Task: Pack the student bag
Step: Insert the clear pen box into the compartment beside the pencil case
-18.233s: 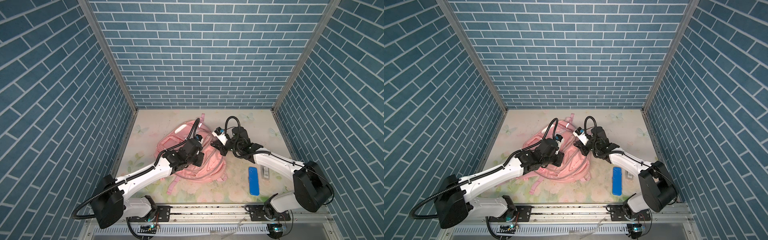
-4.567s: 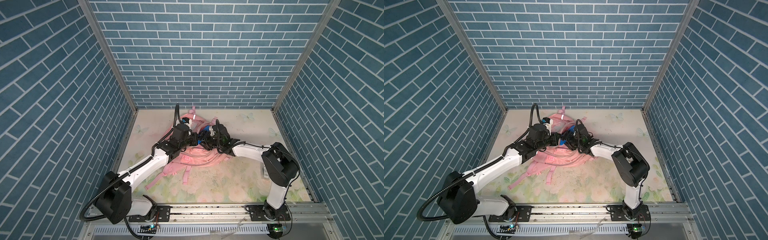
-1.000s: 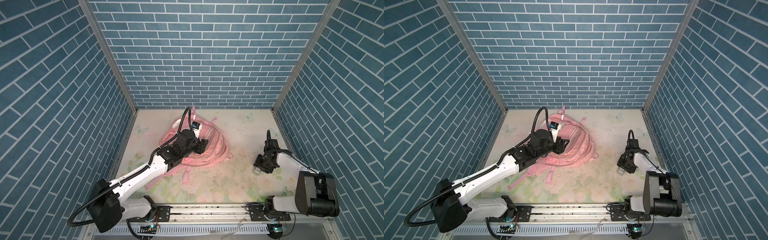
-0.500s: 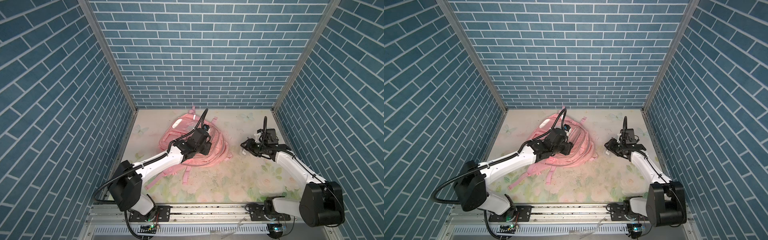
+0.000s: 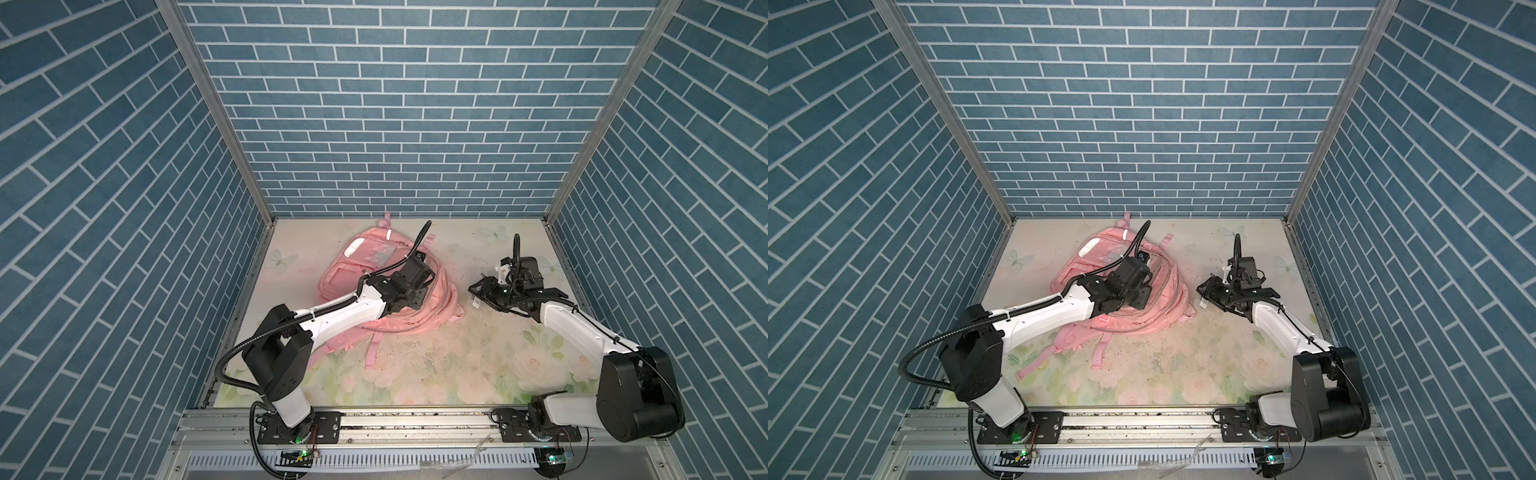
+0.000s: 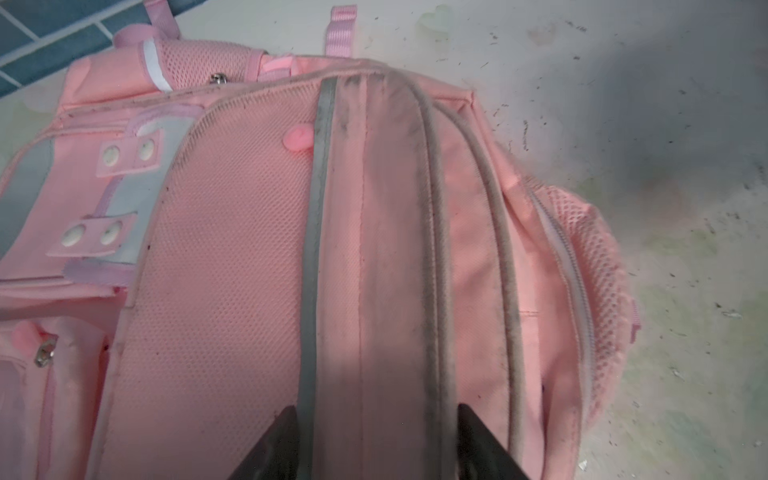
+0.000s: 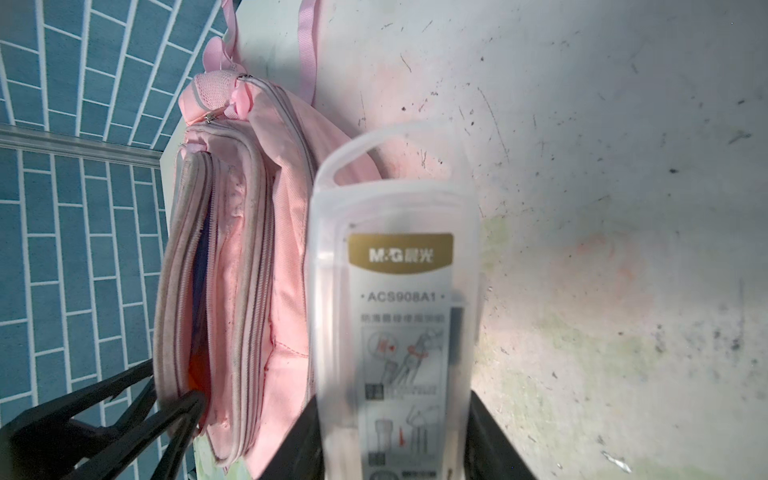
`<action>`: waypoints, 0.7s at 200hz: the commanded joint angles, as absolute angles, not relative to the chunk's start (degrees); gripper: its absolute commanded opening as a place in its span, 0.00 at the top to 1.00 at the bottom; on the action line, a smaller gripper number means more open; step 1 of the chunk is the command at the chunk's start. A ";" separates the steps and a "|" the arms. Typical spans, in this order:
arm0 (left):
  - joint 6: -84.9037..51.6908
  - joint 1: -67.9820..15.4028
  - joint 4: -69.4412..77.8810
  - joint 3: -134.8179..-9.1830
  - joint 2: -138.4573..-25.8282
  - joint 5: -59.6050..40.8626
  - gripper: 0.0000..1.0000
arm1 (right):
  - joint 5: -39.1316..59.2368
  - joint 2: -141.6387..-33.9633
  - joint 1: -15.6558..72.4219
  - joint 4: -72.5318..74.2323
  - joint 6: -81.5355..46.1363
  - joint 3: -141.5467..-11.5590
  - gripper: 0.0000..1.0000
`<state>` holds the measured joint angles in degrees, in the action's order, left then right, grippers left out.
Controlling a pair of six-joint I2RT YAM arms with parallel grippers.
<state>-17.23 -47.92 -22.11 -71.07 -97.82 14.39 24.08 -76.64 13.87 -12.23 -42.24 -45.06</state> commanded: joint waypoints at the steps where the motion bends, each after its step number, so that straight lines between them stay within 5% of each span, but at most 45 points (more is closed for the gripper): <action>1: -18.42 -48.00 -24.11 -72.72 -98.52 17.73 0.51 | 25.05 -76.24 14.00 -10.31 -44.30 -44.16 0.60; 22: -18.85 -47.70 -24.85 -73.47 -97.49 19.72 0.83 | 24.90 -74.99 14.10 -10.52 -44.38 -43.78 0.61; 39: -19.01 -47.38 -22.76 -72.48 -94.98 18.98 1.00 | 24.70 -73.71 14.15 -10.22 -44.72 -43.17 0.61; 140: -26.98 -38.52 -8.36 -59.80 -79.67 5.08 1.00 | 28.64 -77.34 24.07 1.59 -54.04 -50.85 0.62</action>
